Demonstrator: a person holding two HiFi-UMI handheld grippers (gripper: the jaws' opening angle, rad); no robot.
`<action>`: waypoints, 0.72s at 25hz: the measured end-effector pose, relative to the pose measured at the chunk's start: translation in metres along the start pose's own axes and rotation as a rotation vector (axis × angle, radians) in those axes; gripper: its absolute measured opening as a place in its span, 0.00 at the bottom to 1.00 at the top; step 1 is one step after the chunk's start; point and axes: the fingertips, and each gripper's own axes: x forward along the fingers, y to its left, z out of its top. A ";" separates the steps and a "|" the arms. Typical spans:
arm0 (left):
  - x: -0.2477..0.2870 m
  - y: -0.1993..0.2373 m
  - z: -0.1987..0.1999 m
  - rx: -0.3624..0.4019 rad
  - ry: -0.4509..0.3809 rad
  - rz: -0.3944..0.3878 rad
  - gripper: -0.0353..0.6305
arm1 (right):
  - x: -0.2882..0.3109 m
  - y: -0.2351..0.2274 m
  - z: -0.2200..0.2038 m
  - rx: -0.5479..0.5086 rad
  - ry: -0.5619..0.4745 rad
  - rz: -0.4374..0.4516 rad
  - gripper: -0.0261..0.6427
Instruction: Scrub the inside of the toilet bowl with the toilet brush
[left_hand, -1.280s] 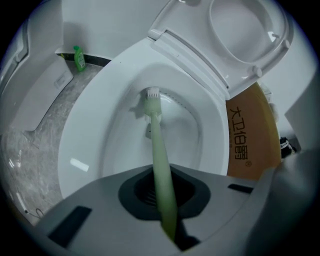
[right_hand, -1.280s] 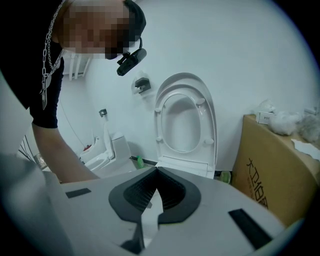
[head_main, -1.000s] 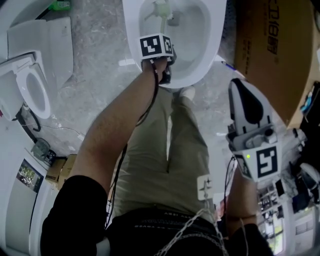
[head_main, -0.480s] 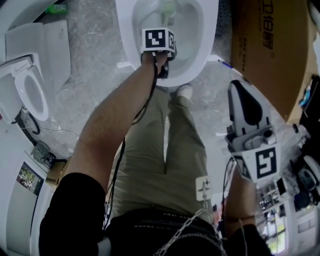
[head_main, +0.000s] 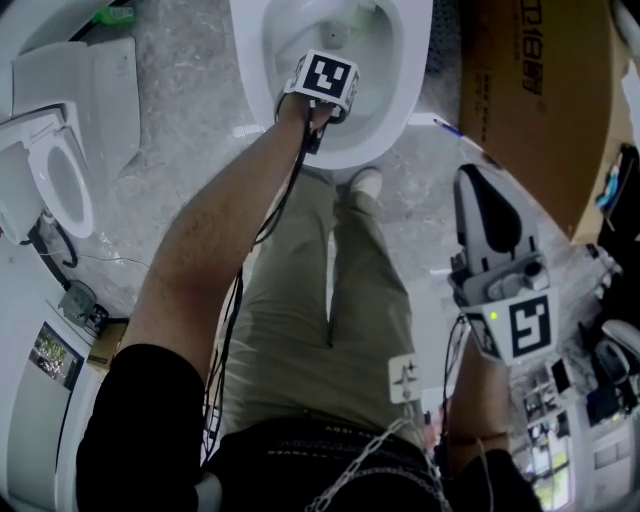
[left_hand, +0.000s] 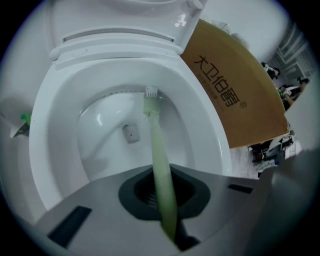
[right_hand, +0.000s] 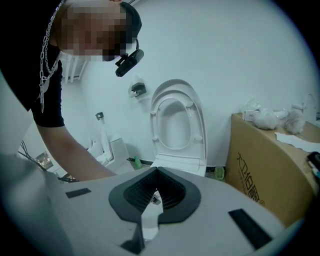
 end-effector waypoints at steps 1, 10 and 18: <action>0.001 -0.002 -0.002 0.024 0.013 -0.002 0.06 | -0.001 0.000 0.000 0.004 -0.002 -0.001 0.05; 0.000 -0.020 -0.036 0.139 0.133 -0.043 0.06 | -0.014 0.004 -0.004 0.007 -0.011 0.013 0.04; -0.005 -0.031 -0.067 0.188 0.191 -0.050 0.06 | -0.026 0.008 -0.005 -0.006 -0.019 0.025 0.04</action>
